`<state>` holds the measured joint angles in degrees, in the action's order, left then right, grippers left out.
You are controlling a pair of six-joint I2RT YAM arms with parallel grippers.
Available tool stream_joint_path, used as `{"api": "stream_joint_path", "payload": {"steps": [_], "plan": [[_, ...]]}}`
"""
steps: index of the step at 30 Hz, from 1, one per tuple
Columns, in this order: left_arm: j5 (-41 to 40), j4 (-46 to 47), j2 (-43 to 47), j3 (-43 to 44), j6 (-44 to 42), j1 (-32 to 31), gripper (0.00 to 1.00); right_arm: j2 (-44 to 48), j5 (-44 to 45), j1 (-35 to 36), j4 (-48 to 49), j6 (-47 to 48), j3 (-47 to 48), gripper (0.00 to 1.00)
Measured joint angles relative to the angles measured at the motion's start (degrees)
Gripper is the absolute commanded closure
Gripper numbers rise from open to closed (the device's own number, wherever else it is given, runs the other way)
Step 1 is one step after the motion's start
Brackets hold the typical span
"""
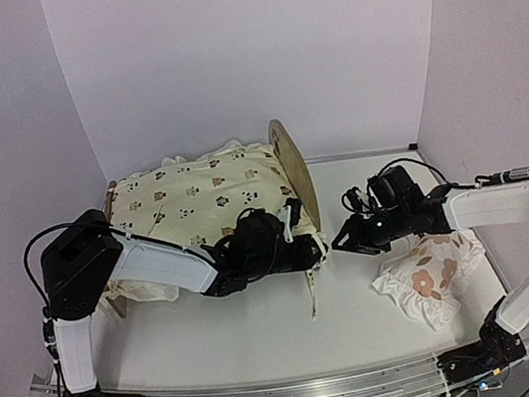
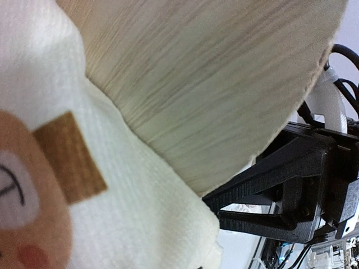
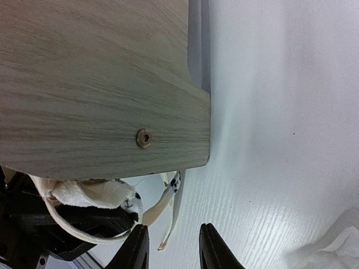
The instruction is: Set up the pet bed
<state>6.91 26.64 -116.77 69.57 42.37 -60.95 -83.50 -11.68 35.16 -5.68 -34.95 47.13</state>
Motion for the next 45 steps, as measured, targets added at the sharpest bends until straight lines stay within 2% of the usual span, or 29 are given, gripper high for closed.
{"api": "stream_joint_path", "payload": {"steps": [3,9,12,14,23,28,31,45], "plan": [[0.4,0.4,0.0,-0.1,0.2,0.1,0.89,-0.4,-2.0,-0.3,0.9,-0.8,0.0,0.68],[1.0,0.7,0.0,-0.3,0.6,0.3,0.86,-0.4,-4.1,-0.3,2.4,-1.4,0.0,0.67],[1.4,0.8,0.0,-0.3,0.8,0.5,0.77,-0.4,-4.4,-0.3,2.6,-1.4,0.0,0.67],[1.5,0.6,-0.1,-0.4,1.0,0.7,0.77,-0.4,-4.4,-0.3,2.7,-1.4,0.0,0.67],[2.6,1.6,-0.6,-0.5,1.2,1.0,0.82,-0.4,-3.5,-0.4,2.8,-1.3,-0.9,0.67],[3.5,2.1,-0.8,-0.5,1.4,1.1,0.9,-0.4,-3.5,-0.4,2.9,-1.3,-1.1,0.64],[3.8,2.4,-0.8,-0.5,1.6,1.2,0.91,-0.4,-3.5,-0.4,2.9,-1.1,-1.1,0.64],[4.1,3.4,-1.5,-0.5,1.6,1.4,0.91,-2.4,-4.6,-0.5,4.1,-1.3,-1.0,0.79]]}}
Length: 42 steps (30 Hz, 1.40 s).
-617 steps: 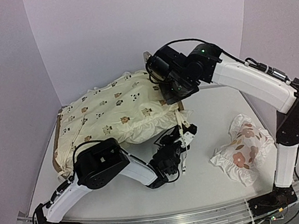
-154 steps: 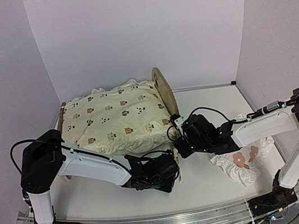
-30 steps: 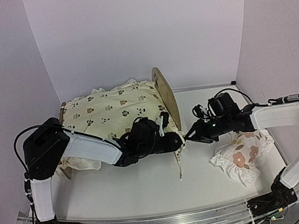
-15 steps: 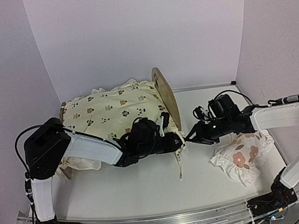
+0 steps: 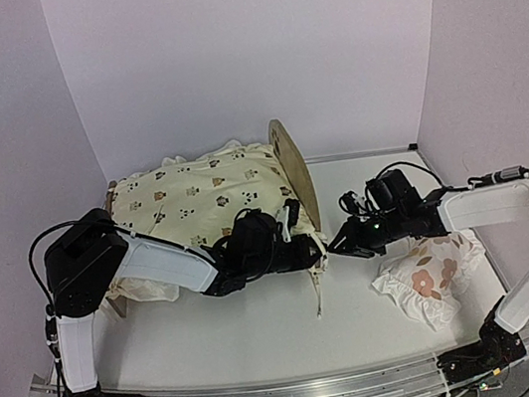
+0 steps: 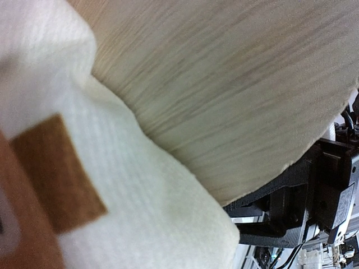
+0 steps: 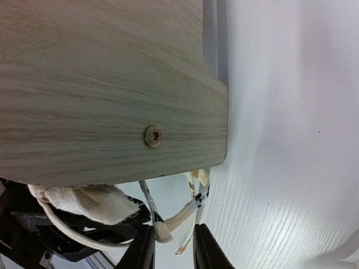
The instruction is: Set up the pet bed
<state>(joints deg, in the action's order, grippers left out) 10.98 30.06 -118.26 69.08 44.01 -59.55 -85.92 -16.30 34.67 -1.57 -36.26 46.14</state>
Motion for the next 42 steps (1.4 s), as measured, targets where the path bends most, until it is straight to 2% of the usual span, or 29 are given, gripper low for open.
{"api": "stream_joint_path", "payload": {"steps": [7,12,18,27,33,36,42], "plan": [[0.0,0.0,0.0,0.0,0.0,0.0,0.91,-1.4,-0.8,0.0,1.7,-0.3,0.4,0.88],[0.1,0.0,0.0,0.0,0.0,0.0,0.91,-1.8,-1.7,0.0,2.1,-1.0,0.4,0.99],[0.2,0.0,0.0,0.0,0.0,0.0,0.9,-1.9,-2.2,0.0,3.0,-1.5,0.4,1.0],[0.0,-0.6,0.0,0.0,-0.3,0.1,0.6,-1.8,-1.5,0.0,4.0,-1.3,0.3,1.0],[-2.9,-4.9,2.7,-3.5,-1.2,-0.1,0.37,0.1,-0.1,0.0,4.1,-0.8,-0.6,1.0],[-5.8,-8.4,5.1,-5.8,-1.8,-0.4,0.33,1.0,0.0,0.0,4.1,-0.6,-0.6,1.0],[-14.2,-17.6,8.8,-6.8,-2.2,-2.7,0.33,1.9,0.4,0.0,4.1,-0.2,-0.9,1.0]]}}
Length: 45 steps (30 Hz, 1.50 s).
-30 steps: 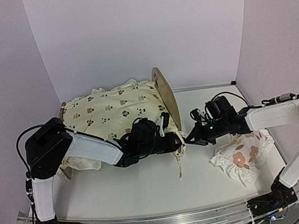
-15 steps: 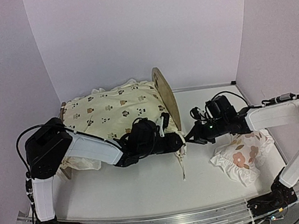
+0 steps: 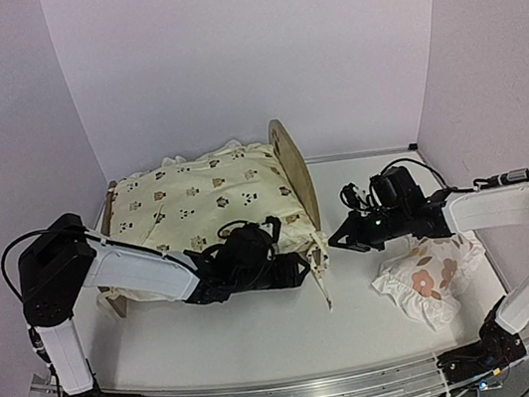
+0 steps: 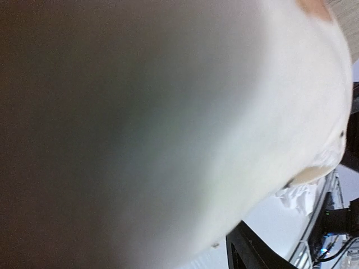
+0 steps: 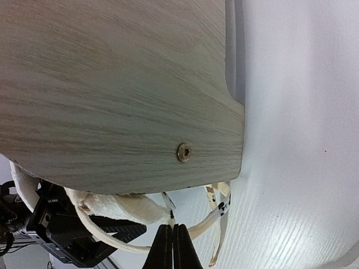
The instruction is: Set up the pet bed
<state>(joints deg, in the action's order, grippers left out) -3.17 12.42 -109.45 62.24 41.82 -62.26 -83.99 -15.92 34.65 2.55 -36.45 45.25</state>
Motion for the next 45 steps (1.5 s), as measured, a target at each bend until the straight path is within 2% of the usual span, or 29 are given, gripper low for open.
{"api": "stream_joint_path", "payload": {"steps": [7,13,18,25,30,34,39,41,45], "plan": [[-9.8,-12.6,0.3,2.9,-0.5,-6.2,0.33,2.0,1.0,0.0,-0.1,0.2,-0.7,1.0],[-10.4,-15.5,-3.8,9.7,-2.2,-9.5,0.28,3.1,1.7,0.0,-0.3,0.4,-1.3,1.0],[-10.3,-15.9,-7.8,13.2,-3.4,-10.2,0.28,3.1,2.0,0.0,-0.5,0.4,-1.4,1.0],[-10.2,-17.7,-16.0,21.1,-4.5,-10.5,0.35,3.1,2.2,0.0,-0.5,0.5,-1.4,1.0],[-11.4,-19.7,-19.1,25.4,-4.9,-11.1,0.36,3.1,2.5,0.0,-0.4,0.6,-1.4,1.0],[-14.0,-21.6,-20.4,27.5,-4.9,-12.0,0.48,3.1,2.7,-0.1,-0.5,0.7,-1.6,1.0],[-17.9,-25.0,-21.8,30.1,-4.4,-13.4,0.36,3.1,2.6,-0.1,-0.5,0.7,-1.6,1.0],[-20.1,-26.5,-22.3,31.0,-4.1,-14.2,0.39,3.1,2.6,-0.1,-0.5,0.7,-1.6,1.0],[-23.9,-28.9,-23.2,32.2,-3.5,-16.2,0.53,3.1,2.6,-0.1,-0.5,0.7,-1.6,1.0]]}}
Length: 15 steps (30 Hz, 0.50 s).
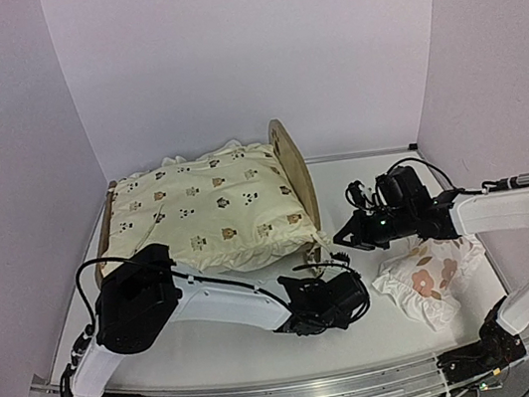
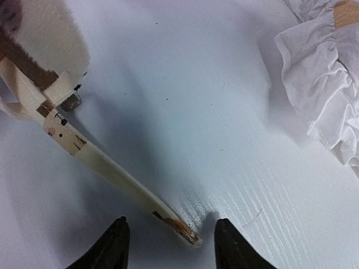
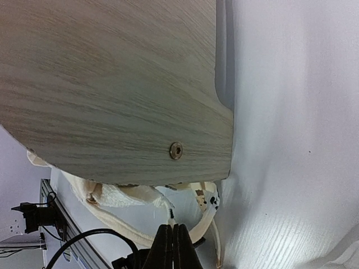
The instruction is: Set up the pet bed
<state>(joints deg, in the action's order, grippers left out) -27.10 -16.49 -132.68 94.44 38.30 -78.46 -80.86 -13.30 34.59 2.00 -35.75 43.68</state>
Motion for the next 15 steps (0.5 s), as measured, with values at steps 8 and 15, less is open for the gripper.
{"api": "stream_joint_path", "payload": {"steps": [8,15], "plan": [[-5.5,-2.0,-1.4,1.2,1.9,-1.0,0.89,0.0,0.0,0.0,0.0,0.0,0.0,1.0],[-8.7,-2.7,-1.7,1.2,2.6,-1.0,1.0,0.1,0.1,0.0,-0.2,0.0,0.0,1.0]]}}
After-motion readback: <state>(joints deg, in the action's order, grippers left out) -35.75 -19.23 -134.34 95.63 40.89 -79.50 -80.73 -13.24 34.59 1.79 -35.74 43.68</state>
